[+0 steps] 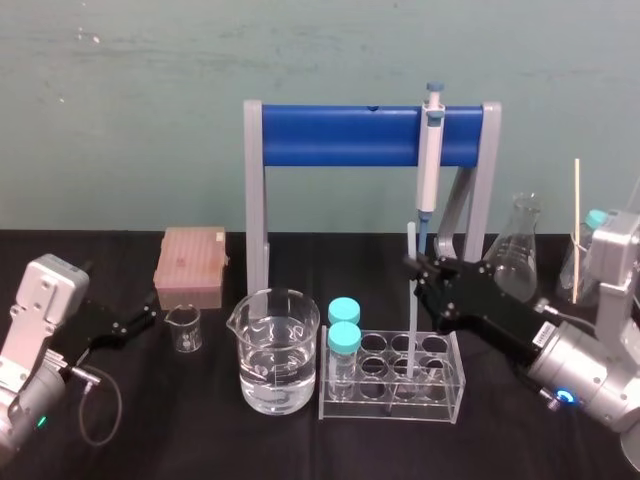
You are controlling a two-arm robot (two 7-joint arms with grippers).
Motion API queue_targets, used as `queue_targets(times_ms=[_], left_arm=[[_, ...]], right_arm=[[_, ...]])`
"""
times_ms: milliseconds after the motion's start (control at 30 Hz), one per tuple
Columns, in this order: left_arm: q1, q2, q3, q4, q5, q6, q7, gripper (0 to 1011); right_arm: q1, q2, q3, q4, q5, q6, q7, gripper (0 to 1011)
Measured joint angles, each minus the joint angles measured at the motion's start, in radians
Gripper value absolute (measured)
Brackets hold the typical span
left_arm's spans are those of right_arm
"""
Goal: Pick up the stirring rod with one hand, then place it down.
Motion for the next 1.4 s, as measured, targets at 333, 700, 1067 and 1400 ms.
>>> queue_targets(times_ms=[333, 700, 1067, 1400], left_arm=[[0.000, 0.000, 0.000, 0.000, 0.000, 0.000, 0.000, 1000], [0.000, 0.000, 0.000, 0.000, 0.000, 0.000, 0.000, 1000], [0.000, 0.000, 0.000, 0.000, 0.000, 0.000, 0.000, 1000], [0.000, 0.000, 0.000, 0.000, 0.000, 0.000, 0.000, 1000]], right_arm=[[0.018, -0.017, -0.023, 0.055, -0.029, 0.011, -0.001, 62], [0.024, -0.026, -0.038, 0.078, -0.044, 0.029, -0.001, 62], [0.030, -0.025, -0.046, 0.089, -0.063, 0.035, -0.003, 62], [0.030, -0.026, -0.046, 0.088, -0.066, 0.035, -0.007, 62]])
